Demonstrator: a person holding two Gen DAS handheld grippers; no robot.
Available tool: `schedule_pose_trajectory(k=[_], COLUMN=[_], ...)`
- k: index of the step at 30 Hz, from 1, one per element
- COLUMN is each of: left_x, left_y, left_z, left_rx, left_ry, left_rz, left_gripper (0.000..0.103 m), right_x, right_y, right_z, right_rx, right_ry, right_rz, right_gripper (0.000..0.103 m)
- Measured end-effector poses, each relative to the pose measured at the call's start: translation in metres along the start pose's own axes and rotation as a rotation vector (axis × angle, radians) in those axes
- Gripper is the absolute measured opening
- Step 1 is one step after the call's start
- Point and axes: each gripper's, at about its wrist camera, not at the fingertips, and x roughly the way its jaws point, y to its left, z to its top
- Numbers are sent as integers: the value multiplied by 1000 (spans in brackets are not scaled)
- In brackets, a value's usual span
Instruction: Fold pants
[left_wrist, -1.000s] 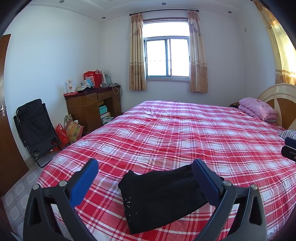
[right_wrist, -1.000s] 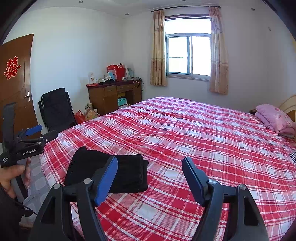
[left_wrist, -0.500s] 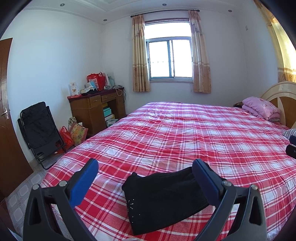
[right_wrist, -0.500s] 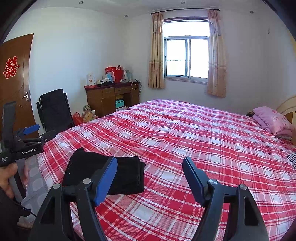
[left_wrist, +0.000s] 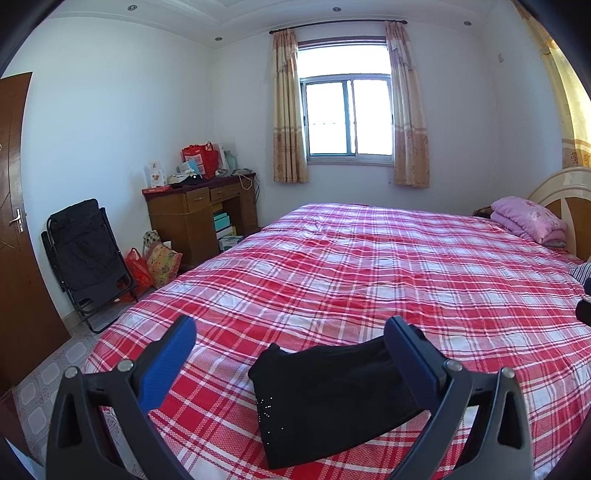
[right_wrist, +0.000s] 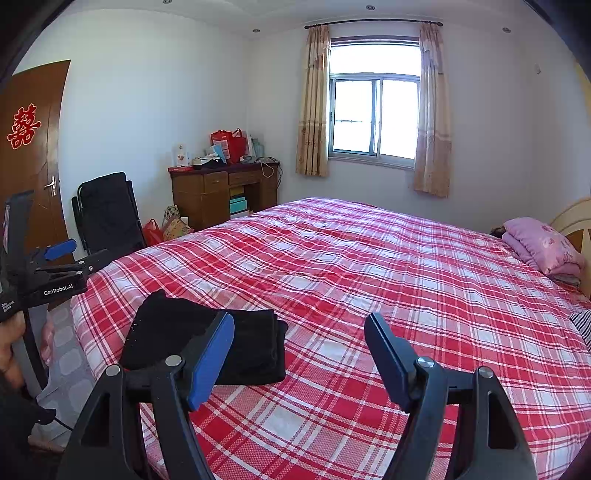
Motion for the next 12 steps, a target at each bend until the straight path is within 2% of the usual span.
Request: schedule_pose_trajectory(k=[12], left_x=[0], left_y=[-1], left_z=[-5], left_rx=[6], left_ry=[-28], left_rz=[8], left_gripper=[103], right_x=[4], right_y=[4], right_z=[-3], right_rx=[-13], right_ry=[18], right_rz=[-7], right_gripper=[75])
